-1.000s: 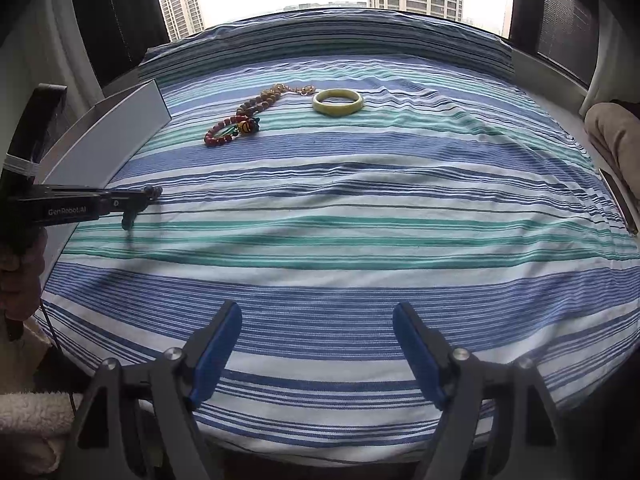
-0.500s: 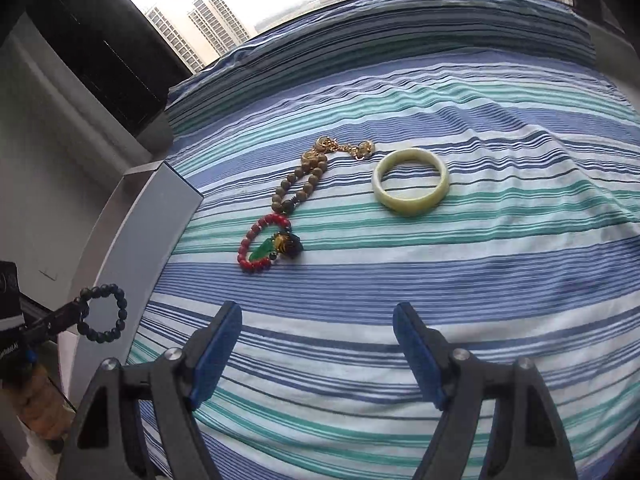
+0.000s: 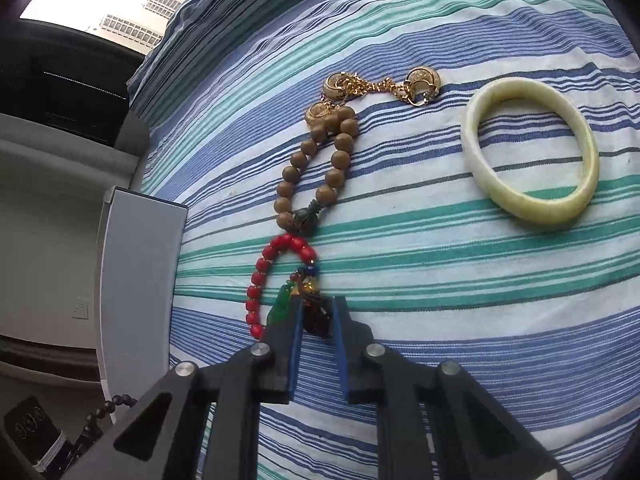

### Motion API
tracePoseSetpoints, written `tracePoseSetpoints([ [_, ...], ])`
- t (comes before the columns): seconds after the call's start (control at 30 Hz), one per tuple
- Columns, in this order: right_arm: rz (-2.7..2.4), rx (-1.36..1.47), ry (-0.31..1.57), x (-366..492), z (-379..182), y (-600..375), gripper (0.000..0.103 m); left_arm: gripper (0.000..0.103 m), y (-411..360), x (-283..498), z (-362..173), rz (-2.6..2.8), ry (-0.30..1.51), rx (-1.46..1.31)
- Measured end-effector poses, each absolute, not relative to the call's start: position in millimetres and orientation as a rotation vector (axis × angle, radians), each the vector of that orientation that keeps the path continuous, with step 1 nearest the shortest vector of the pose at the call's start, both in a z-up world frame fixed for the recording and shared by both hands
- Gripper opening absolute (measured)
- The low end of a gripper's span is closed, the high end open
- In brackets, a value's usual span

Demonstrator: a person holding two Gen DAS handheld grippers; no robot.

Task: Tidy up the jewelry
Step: 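Grasp the green leaf pendant with the right tool while the left tool holds the black bracelet, then carry the black bracelet and green pendant over the white box with both tools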

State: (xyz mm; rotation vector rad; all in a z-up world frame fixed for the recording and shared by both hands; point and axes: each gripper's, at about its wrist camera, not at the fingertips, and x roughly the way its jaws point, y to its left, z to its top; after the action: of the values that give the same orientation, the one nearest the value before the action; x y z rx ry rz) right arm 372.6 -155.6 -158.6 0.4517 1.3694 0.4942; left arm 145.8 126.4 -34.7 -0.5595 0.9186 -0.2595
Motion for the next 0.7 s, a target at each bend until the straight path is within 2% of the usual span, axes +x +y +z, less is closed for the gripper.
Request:
tracePoseSetpoints([
  [0.3, 0.584, 0.387, 1.223, 344.0, -82.4, -170.5, 0.011, 0.009, 134.4, 130.2, -22.2, -0.246, 0.895, -0.617],
  [0.7, 0.819, 0.288, 1.032, 290.0, 27.9, -105.2, 0.010, 0.009, 199.3, 70.3, 61.2, -0.134, 0.735, -0.659],
])
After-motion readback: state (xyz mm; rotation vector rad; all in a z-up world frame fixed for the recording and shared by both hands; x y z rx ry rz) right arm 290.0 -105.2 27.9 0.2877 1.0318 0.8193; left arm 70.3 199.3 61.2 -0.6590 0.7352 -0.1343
